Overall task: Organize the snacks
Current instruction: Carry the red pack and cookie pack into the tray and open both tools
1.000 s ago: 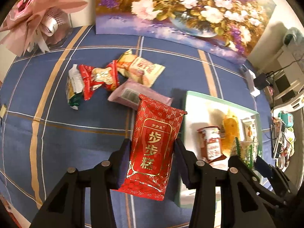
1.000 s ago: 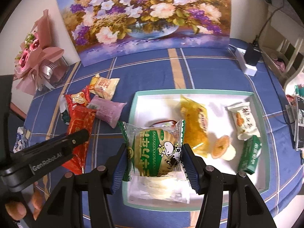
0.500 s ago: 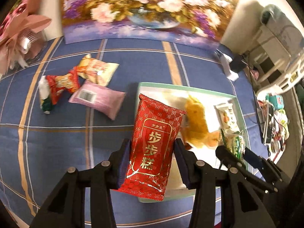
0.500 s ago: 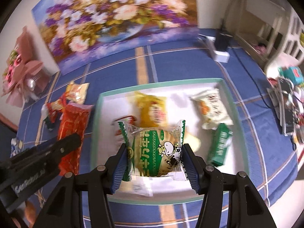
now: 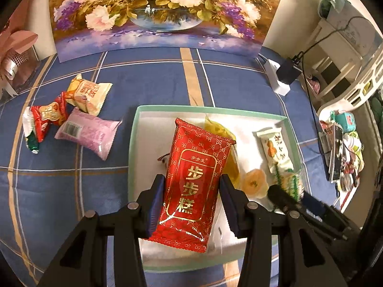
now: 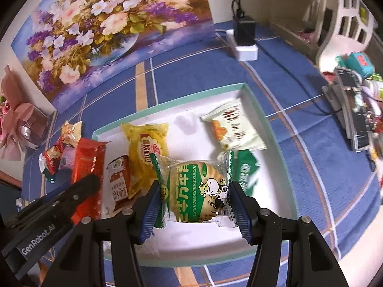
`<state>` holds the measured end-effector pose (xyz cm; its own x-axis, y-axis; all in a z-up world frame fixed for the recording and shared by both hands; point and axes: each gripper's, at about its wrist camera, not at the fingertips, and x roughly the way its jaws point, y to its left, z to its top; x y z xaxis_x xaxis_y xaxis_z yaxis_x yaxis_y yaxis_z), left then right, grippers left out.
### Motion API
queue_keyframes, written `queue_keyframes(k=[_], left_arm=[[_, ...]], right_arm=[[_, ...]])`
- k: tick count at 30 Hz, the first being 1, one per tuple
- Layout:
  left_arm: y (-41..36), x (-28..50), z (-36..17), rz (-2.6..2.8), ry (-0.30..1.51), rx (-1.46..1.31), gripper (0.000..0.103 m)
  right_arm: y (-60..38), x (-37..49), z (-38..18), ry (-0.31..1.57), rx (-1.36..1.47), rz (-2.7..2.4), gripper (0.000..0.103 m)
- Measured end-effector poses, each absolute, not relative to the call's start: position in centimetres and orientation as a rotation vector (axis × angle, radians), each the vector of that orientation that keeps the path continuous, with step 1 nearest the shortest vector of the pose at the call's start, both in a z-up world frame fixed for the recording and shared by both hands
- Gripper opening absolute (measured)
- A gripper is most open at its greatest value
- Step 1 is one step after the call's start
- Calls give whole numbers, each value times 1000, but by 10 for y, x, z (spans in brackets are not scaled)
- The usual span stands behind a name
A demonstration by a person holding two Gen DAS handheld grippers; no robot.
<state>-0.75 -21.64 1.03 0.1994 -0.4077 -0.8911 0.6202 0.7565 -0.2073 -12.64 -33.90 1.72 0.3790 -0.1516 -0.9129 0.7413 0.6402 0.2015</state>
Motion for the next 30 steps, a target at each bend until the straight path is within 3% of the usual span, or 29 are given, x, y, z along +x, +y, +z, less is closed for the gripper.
queue_keyframes(k=[30], left_arm=[[-236, 36, -20, -657, 1150, 182, 48]], right_arm=[[-354, -93, -4, 995, 653, -613, 61]])
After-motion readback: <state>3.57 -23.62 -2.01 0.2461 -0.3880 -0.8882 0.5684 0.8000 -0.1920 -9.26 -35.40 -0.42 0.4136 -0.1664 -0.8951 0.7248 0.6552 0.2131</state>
